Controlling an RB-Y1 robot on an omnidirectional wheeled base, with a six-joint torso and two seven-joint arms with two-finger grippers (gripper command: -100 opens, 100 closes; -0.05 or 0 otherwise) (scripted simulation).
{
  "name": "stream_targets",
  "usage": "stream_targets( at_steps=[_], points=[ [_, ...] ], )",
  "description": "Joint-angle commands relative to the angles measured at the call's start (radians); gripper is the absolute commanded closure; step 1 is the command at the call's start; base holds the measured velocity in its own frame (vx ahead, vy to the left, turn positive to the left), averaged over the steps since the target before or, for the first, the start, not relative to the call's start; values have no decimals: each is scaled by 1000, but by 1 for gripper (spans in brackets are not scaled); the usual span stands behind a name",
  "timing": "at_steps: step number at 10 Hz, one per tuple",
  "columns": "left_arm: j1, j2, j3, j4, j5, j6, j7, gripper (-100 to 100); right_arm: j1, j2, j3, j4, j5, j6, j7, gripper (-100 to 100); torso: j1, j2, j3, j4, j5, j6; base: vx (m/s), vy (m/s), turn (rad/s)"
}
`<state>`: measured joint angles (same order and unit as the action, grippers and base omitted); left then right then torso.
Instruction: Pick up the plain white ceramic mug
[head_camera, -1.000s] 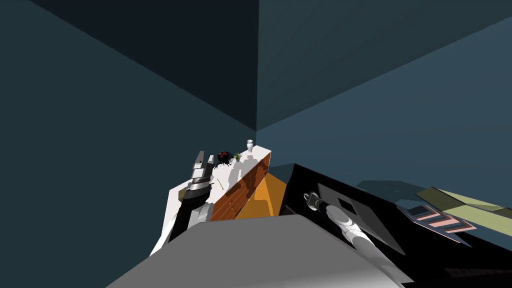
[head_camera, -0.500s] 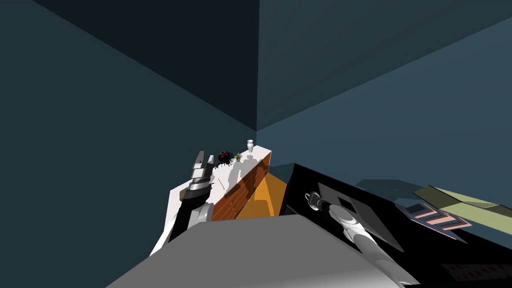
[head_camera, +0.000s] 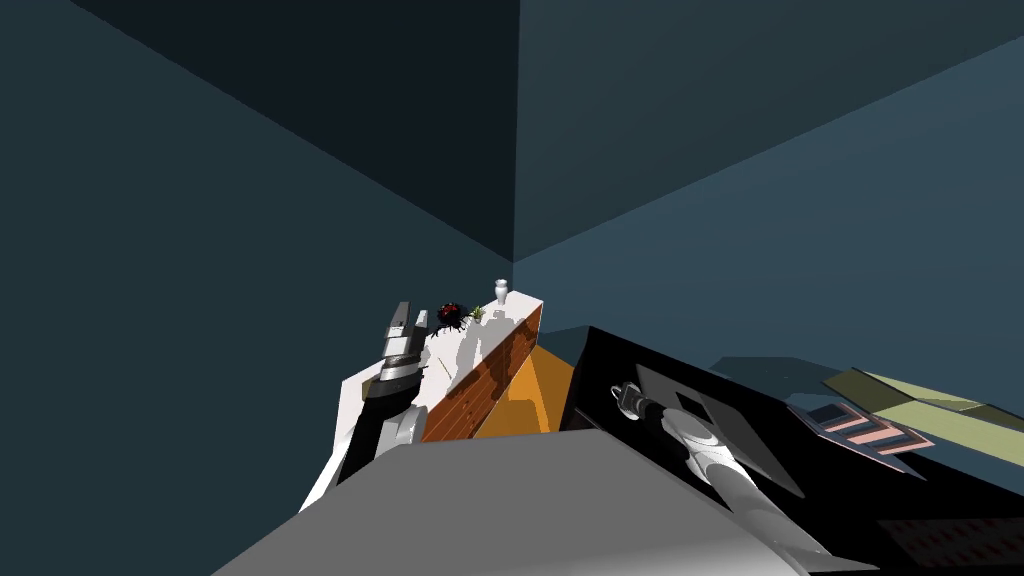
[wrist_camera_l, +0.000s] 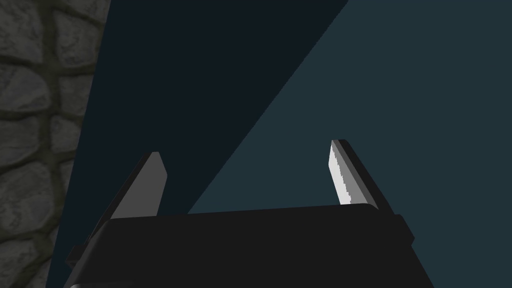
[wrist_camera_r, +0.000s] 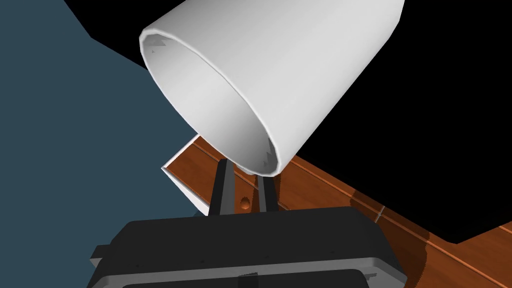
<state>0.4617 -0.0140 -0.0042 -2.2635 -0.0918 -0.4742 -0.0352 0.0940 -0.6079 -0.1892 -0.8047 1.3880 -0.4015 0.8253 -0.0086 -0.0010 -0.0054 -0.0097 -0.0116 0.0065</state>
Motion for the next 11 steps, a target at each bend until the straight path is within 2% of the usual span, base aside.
stream_targets(
  at_steps=[1,2,3,4,5,6,8,9,10,11],
  points=[
    [0,0,0,0,0,0,0,0,-3,0,-2,5,-5,-2,30,100,0,0,0,0,0,0,3,11,1],
    [0,0,0,0,0,0,0,0,-33,-7,-32,54,-54,-43,69,100,-1,0,0,0,0,0,-11,48,-27],
    [0,0,0,0,0,0,0,0,-33,-7,-32,65,-75,-43,89,100,1,0,0,0,1,0,-5,49,-24],
    [0,0,0,0,0,0,0,0,-33,-7,-32,65,-75,-43,118,100,1,0,0,0,0,0,1,22,-1],
    [0,0,0,0,0,0,0,0,-33,-7,-32,65,-75,-43,125,100,0,0,0,0,0,0,0,0,0],
    [0,0,0,0,0,0,0,0,-64,-15,-62,114,-124,-84,166,100,-1,0,0,0,0,0,-3,32,-30],
    [0,0,0,0,0,0,0,0,-64,-15,-62,125,-145,-84,221,100,1,0,0,0,0,0,-7,37,-11],
    [0,0,0,0,0,0,0,0,-95,-22,-93,174,-191,-124,253,100,1,0,0,0,0,0,-19,47,-31],
    [0,0,0,0,0,0,0,0,-95,-22,-93,185,-215,-124,284,100,1,1,1,0,1,0,-10,47,-19],
    [0,0,0,0,0,0,0,0,-95,-22,-93,185,-215,-124,312,100,2,1,1,0,1,0,2,25,2]
  ],
)
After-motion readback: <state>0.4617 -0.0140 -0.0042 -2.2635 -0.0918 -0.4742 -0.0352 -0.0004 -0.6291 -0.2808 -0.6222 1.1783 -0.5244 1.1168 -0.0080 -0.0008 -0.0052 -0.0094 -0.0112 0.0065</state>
